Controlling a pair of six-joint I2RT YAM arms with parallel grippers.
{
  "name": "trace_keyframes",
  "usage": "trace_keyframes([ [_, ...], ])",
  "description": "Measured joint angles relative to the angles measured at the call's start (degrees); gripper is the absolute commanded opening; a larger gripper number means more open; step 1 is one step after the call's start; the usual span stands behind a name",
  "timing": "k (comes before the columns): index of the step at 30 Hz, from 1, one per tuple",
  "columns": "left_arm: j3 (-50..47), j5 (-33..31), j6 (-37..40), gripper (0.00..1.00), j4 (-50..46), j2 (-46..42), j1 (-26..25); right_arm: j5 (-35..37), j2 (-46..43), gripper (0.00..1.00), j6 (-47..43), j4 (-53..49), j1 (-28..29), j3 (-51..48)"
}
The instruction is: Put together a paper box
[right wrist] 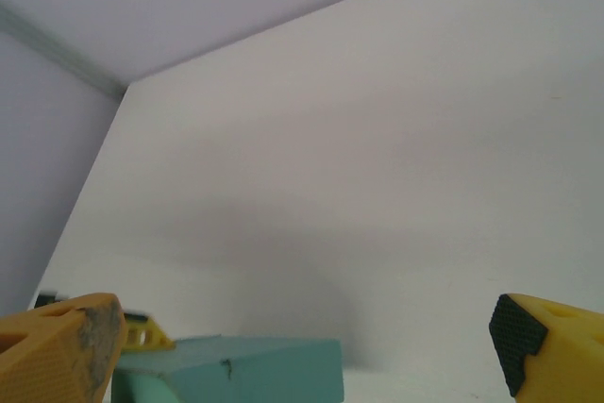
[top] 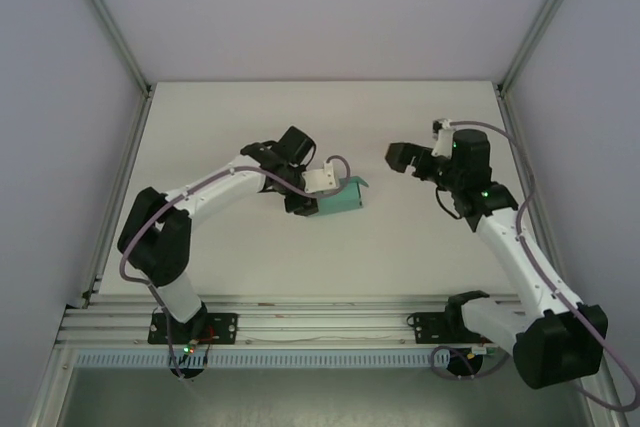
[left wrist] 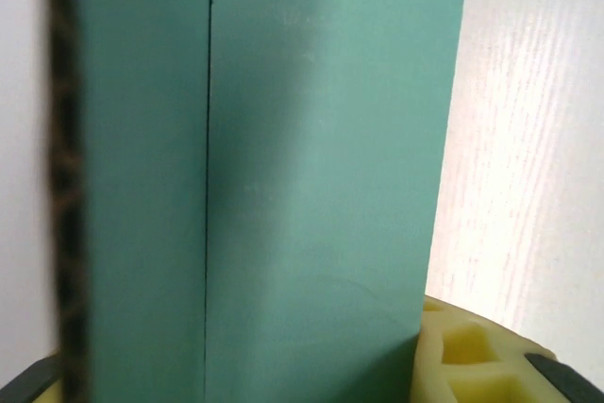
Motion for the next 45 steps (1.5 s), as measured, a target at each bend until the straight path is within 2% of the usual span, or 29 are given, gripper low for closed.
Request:
trace_keyframes([
  [4,1.20,0.48,-0.15,0.12,-2.19,1.70,0.00,-7.96,3.87,0.89,-7.85,-2.25,0.81,2.75],
  [7,1.90,0.83,-0.11,0.12,-3.89,3.30,0.00,-10.58,7.28,0.83,-14.01,-6.40,3.30,5.60],
  [12,6.16,0.98,-0.04,0.12,-6.95,6.51,0.00,-10.45,14.01,0.69,-21.79,-13.81,7.65,10.14],
  [17,9.55,1.09,0.09,0.12,-9.68,9.05,0.00,-8.41,20.09,0.53,-25.79,-17.86,8.92,11.87],
  [19,10.10,1.11,0.11,0.12,-10.23,9.33,0.00,-7.87,22.16,0.46,-26.58,-19.12,8.92,12.52],
  [23,10.84,1.14,0.11,0.12,-11.04,9.90,0.00,-7.06,25.62,0.22,-27.43,-20.17,9.16,14.56],
  [30,11.72,1.55,0.00,0.12,-11.65,10.69,0.37,-7.15,27.43,0.04,-27.10,-21.05,10.32,17.25],
  [34,11.76,1.46,-0.52,0.14,-11.67,10.71,0.37,-5.88,27.39,0.00,-25.38,-20.90,10.99,17.20],
  [37,12.13,1.14,-1.18,0.15,-12.33,10.95,0.46,-1.33,25.77,0.00,-22.84,-17.62,13.16,14.75],
  [45,12.41,0.94,-2.49,0.19,-13.11,11.17,0.76,10.71,19.78,0.00,-7.54,1.40,18.53,2.40],
])
